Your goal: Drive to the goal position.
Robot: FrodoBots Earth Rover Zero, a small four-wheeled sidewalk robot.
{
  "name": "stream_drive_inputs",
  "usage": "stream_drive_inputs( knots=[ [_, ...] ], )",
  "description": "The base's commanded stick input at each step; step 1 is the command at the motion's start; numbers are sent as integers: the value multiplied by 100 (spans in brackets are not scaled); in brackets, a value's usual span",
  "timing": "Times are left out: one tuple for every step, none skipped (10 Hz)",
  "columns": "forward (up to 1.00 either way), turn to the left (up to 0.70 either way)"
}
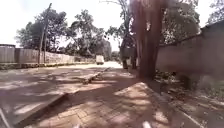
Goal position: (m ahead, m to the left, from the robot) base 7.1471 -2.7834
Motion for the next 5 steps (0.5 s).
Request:
stream_drive_inputs(
  knots=[
    [50, 0],
    [50, 0],
    [50, 0],
    [50, 0],
    [50, 0]
  ],
)
